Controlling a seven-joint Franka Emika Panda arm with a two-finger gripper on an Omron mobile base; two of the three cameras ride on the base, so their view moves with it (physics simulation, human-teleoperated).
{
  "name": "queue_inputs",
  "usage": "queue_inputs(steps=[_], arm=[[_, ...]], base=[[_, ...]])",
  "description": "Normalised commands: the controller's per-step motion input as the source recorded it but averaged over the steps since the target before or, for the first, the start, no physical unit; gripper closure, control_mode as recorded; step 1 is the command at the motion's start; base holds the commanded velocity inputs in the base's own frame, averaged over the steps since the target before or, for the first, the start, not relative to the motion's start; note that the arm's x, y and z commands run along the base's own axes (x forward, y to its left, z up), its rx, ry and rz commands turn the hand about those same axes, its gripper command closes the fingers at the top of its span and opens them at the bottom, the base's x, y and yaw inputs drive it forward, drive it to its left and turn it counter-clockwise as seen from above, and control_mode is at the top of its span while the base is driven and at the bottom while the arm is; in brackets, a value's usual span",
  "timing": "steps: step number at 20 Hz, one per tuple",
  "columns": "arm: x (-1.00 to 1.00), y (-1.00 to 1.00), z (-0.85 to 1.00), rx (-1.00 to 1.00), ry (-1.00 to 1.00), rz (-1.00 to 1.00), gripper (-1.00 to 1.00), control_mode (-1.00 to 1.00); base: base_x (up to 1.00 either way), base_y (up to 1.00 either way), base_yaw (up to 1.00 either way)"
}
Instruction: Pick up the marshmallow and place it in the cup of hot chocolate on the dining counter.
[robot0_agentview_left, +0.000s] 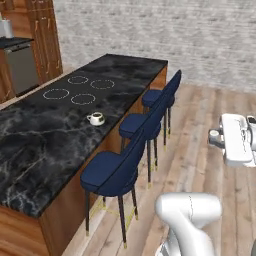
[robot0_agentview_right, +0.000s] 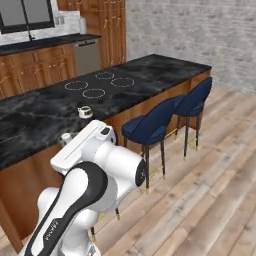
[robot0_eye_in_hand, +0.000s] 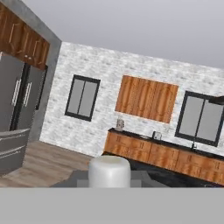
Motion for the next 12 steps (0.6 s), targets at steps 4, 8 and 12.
queue_inputs(steps=[4, 8, 12], arm=[[0.00, 0.00, 0.00, 0.00, 0.00, 0.00, 1.00, 1.00], [0.00, 0.00, 0.00, 0.00, 0.00, 0.00, 1.00, 1.00], [0.00, 0.00, 0.00, 0.00, 0.00, 0.00, 1.00, 1.00]], base=[[0.47, -0.84, 0.58], [0.35, -0.79, 0.62], [0.20, -0.78, 0.64]])
